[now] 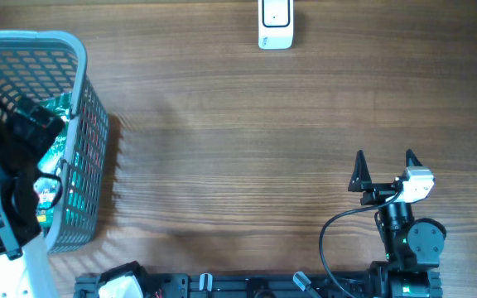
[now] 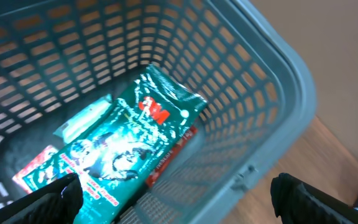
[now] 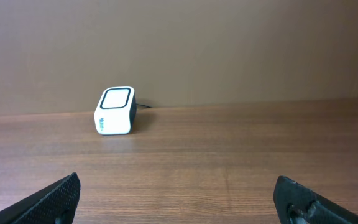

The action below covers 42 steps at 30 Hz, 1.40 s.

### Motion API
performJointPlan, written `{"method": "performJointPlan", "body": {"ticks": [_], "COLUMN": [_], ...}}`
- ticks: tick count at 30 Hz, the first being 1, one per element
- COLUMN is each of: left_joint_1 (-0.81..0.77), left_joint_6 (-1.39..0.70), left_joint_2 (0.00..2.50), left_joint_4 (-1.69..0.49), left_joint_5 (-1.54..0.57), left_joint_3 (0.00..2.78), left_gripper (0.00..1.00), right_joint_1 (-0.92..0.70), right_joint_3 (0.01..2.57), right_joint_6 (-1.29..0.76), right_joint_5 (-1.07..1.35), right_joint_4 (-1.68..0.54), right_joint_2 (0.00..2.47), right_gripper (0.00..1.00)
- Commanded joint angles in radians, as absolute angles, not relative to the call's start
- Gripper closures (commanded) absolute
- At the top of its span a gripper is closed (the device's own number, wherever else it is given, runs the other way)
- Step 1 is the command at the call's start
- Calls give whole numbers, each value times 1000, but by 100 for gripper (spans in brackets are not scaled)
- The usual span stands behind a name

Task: Scan the item barcode
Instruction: 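Move the left gripper over the basket toward the green gloves pack, then lower the left gripper into the basket and grasp the green gloves pack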

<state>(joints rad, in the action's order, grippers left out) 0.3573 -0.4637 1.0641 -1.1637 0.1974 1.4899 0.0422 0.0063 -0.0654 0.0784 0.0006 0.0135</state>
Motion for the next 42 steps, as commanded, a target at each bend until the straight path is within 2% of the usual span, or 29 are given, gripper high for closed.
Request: {"method": "performJointPlan", "body": {"ticks": [1, 20, 28, 29, 33, 42], "left_joint_1": [419, 588, 588, 588, 582, 526], "left_joint_6": [-489, -585, -615, -595, -292, -131], "left_joint_2": [1082, 1229, 1369, 1396, 1488, 1703], "left_joint_4": [-1165, -1143, -1235, -1234, -1155, -1161], "left_joint_5": [139, 123, 120, 106, -88, -101], "left_joint_3": [1509, 1509, 1505, 1505, 1505, 1505], "left_gripper": [0, 0, 0, 0, 0, 0], "right_joint_1": [44, 44, 44, 44, 44, 44], "right_joint_3": [5, 5, 5, 5, 5, 5], "right_joint_6": [-53, -52, -53, -53, -53, -53], "right_joint_5": [91, 91, 91, 91, 91, 91], "right_joint_4": [5, 5, 5, 5, 5, 5], "right_joint_2": [7, 7, 7, 7, 7, 7], "right_gripper": [0, 0, 0, 0, 0, 0]}}
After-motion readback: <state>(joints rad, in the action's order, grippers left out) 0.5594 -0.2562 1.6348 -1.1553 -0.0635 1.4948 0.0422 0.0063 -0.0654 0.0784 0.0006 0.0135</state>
